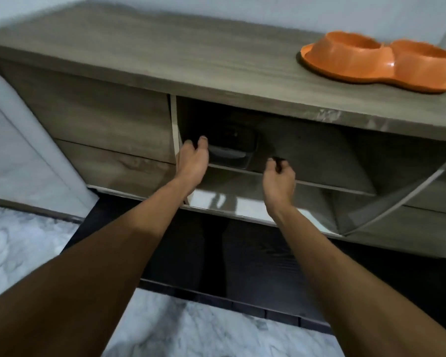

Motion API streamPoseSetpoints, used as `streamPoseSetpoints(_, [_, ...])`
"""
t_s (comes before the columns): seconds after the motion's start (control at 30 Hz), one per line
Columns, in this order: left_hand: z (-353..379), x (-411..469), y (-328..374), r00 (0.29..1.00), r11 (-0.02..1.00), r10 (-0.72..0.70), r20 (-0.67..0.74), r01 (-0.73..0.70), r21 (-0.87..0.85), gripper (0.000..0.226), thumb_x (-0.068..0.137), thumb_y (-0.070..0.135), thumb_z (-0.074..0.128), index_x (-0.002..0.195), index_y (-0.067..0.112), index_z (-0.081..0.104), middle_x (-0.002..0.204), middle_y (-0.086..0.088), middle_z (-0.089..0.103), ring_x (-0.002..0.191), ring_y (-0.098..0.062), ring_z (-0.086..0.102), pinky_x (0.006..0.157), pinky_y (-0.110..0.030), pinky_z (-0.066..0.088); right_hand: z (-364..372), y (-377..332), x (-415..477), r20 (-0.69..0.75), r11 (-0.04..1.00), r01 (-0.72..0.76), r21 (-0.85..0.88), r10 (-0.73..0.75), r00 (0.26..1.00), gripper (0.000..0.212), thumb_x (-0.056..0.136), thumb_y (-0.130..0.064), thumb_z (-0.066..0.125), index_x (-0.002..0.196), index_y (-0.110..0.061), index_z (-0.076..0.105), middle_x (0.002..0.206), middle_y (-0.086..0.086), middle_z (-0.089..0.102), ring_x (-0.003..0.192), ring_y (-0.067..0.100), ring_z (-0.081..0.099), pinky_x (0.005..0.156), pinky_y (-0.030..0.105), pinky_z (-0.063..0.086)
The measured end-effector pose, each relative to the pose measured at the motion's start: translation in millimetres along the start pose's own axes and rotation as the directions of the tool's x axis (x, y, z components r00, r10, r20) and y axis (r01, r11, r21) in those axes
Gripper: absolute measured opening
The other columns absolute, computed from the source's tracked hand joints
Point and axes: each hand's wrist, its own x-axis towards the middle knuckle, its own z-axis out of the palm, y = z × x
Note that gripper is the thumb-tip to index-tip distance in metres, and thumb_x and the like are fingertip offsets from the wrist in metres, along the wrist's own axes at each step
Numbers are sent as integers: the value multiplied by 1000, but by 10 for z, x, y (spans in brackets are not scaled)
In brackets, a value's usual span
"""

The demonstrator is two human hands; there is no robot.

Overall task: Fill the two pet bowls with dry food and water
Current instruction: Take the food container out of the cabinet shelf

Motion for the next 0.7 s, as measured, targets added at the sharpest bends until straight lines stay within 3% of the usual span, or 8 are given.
streamPoseSetpoints(0.07, [108,140,-74,1000,1000,-9,-12,9,16,48,105,39,35,136,5,46,131,-15,54,123,-31,51,87,-30,33,156,25,124,7,1000,13,2,-13,1000,22,99,-27,50,106,-10,62,106,12,66,103,29,62,92,39,49])
streamPoseSetpoints(0.17, [191,325,-146,1000,999,-7,-22,8,33,45,104,32,37,137,2,46,136,-18,53,125,-34,50,93,-33,38,299,2,283,47,999,43,-23,-42,998,31,100,-24,49,122,-6,62,114,14,63,105,29,59,84,28,41])
streamPoseSetpoints(0.3, [245,469,-150,999,999,-23,-36,24,23,44,101,19,40,139,-2,44,140,-21,51,128,-37,48,100,-33,38,436,-20,401,86,998,45,-48,-41,995,41,101,-32,48,136,-12,55,133,15,58,122,32,53,100,31,40])
streamPoseSetpoints(0.43, [265,465,-167,999,999,-39,-26,39,-31,42,101,19,41,137,-1,45,136,-21,53,126,-36,50,100,-35,39,426,-15,370,105,998,-25,-63,31,994,36,100,-28,48,125,-3,58,118,13,59,102,28,54,89,32,42])
streamPoseSetpoints(0.53, [227,304,-140,998,998,-46,-33,45,-51,39,103,25,41,129,-1,52,128,-19,57,120,-34,52,88,-30,37,357,-30,230,95,996,-58,-61,63,993,36,99,-28,47,120,-1,60,124,18,61,112,34,57,93,37,45])
streamPoseSetpoints(0.6, [180,105,-75,998,997,-59,-24,58,-58,36,104,29,42,122,1,57,114,-13,59,110,-29,55,81,-25,33,263,-91,68,79,996,-72,-57,77,994,34,99,-29,46,111,-4,64,119,19,63,111,34,58,87,33,42])
streamPoseSetpoints(0.7, [74,-246,26,994,988,-113,-15,110,-107,34,102,32,46,114,5,62,110,-16,66,103,-29,61,84,-32,45,29,-263,-231,65,992,-93,-81,99,993,30,100,-26,45,104,-8,68,112,20,68,109,35,59,87,34,41])
